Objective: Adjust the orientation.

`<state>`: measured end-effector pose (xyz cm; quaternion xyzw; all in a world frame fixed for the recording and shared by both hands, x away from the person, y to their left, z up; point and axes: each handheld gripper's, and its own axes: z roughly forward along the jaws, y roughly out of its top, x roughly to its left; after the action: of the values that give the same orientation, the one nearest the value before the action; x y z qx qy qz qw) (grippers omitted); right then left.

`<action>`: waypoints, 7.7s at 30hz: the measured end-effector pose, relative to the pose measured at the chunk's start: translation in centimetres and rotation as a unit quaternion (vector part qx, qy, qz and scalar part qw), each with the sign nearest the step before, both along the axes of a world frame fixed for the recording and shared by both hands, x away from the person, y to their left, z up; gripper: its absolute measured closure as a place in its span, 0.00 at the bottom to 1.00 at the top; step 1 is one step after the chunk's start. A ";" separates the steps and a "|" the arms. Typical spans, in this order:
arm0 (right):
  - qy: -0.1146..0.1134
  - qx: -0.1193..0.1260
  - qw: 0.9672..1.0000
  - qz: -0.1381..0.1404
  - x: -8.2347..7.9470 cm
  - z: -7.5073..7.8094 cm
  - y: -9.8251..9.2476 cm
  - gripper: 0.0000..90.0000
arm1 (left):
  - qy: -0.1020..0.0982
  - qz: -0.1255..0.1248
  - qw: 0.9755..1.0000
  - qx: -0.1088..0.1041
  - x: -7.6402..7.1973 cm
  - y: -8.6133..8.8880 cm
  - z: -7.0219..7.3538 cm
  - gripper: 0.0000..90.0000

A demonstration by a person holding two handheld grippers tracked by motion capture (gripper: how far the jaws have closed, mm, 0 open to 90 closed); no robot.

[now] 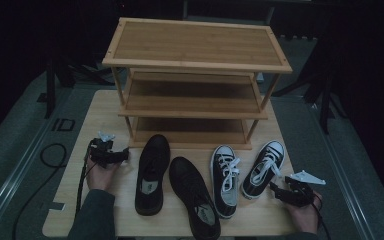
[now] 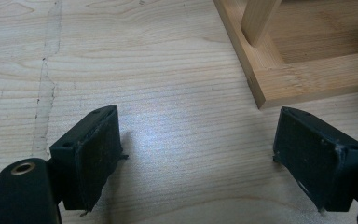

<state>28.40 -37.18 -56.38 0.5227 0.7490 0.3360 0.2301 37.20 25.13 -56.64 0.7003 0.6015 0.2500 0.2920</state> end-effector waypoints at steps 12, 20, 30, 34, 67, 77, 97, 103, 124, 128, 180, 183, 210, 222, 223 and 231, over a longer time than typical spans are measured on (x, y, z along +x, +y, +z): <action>0.001 0.001 1.000 0.000 0.0 0.0 0.0 0.33 | 0.001 -0.010 1.000 -0.001 -0.1 0.3 0.2 0.27; 0.001 0.000 1.000 0.000 0.0 0.0 0.0 0.33 | 0.023 -0.004 1.000 0.002 -0.3 0.7 1.0 0.54; 0.000 0.000 1.000 0.000 0.0 0.0 0.0 0.33 | 0.066 -0.068 0.995 -0.016 -1.1 0.9 3.4 0.59; 0.001 0.000 1.000 -0.001 0.0 0.0 0.0 0.33 | 0.073 -0.098 0.992 -0.021 -1.7 0.7 4.7 0.59; 0.001 0.001 1.000 -0.001 0.0 0.0 0.0 0.33 | 0.102 -0.264 0.959 0.002 -5.0 -4.4 11.7 0.60; 0.001 0.001 1.000 -0.001 0.0 0.0 0.0 0.33 | 0.108 -0.284 0.953 0.000 -5.5 -5.5 12.5 0.59; 0.001 0.001 1.000 -0.001 0.0 0.0 0.0 0.33 | 0.119 -0.306 0.944 0.019 -6.0 -7.9 12.6 0.55; 0.001 0.001 1.000 -0.001 0.0 0.0 0.0 0.33 | 0.146 -0.302 0.941 0.042 -5.9 -8.5 11.1 0.55; 0.001 0.001 1.000 0.000 0.0 0.0 0.0 0.33 | 0.177 -0.271 0.944 0.070 -5.4 -7.4 10.7 0.96; 0.001 0.001 1.000 0.000 0.0 0.0 0.0 0.33 | 0.164 -0.257 0.950 0.066 -5.1 -5.9 11.1 0.97; 0.001 0.000 1.000 -0.001 0.0 0.0 0.0 0.33 | 0.113 -0.199 0.973 0.026 -4.1 -1.6 12.5 0.42; 0.001 0.000 1.000 -0.001 0.0 0.0 0.0 0.33 | 0.106 -0.199 0.974 0.018 -4.2 -1.6 12.8 0.41; 0.001 0.000 1.000 -0.002 0.0 0.0 0.1 0.33 | 0.079 -0.232 0.969 0.028 -4.8 -3.8 14.6 0.48; 0.001 0.000 1.000 -0.002 0.0 0.0 0.1 0.33 | 0.078 -0.260 0.962 0.029 -5.2 -5.5 15.3 0.49; 0.001 0.000 1.000 -0.002 0.0 0.0 0.1 0.33 | 0.079 -0.263 0.961 0.031 -5.2 -5.7 15.3 0.49; 0.000 0.000 1.000 -0.001 0.0 0.0 0.1 0.33 | 0.087 -0.278 0.956 0.038 -5.2 -6.9 15.3 0.49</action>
<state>28.42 -37.13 -56.38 0.5238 0.7484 0.3353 0.2304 32.02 18.18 -41.34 0.8691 0.3965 0.1199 0.2702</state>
